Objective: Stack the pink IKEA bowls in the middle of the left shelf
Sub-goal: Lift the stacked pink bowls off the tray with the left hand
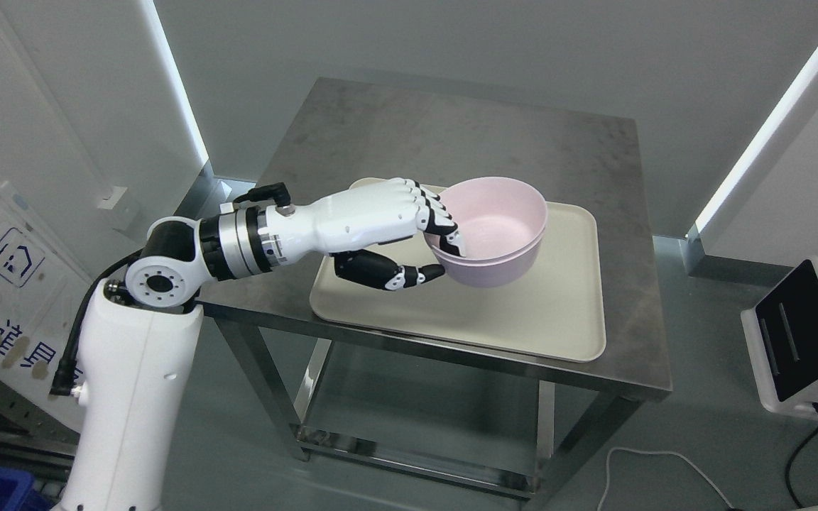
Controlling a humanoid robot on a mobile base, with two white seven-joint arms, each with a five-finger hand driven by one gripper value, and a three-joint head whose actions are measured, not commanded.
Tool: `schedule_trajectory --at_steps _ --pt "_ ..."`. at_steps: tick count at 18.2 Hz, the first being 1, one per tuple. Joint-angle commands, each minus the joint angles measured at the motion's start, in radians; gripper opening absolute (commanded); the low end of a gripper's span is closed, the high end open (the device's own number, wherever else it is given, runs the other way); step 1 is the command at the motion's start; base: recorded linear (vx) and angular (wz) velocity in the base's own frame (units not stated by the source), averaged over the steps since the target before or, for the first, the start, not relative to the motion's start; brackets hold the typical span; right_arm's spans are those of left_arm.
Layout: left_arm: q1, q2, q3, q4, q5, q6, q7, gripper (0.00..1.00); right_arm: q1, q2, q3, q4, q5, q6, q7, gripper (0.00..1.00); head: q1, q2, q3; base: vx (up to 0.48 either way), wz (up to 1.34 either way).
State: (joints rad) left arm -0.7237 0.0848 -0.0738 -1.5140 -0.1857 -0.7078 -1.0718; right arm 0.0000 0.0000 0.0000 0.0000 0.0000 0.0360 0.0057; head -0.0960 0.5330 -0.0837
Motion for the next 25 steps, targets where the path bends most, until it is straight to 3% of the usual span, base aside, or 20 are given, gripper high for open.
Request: schedule_trajectory --at_steps 1,25 --pt "0.073 0.073 0.141 -0.092 0.089 -0.03 0.001 0.02 0.002 -0.017 -0.011 -0.034 0.0 -0.001 0.0 1.0 0.0 0.0 0.0 0.0 0.0" --pt "0.119 0.078 0.17 -0.097 0.089 -0.035 0.009 0.02 0.002 -0.017 -0.011 -0.034 0.0 -0.001 0.0 1.0 0.0 0.0 0.0 -0.007 -0.01"
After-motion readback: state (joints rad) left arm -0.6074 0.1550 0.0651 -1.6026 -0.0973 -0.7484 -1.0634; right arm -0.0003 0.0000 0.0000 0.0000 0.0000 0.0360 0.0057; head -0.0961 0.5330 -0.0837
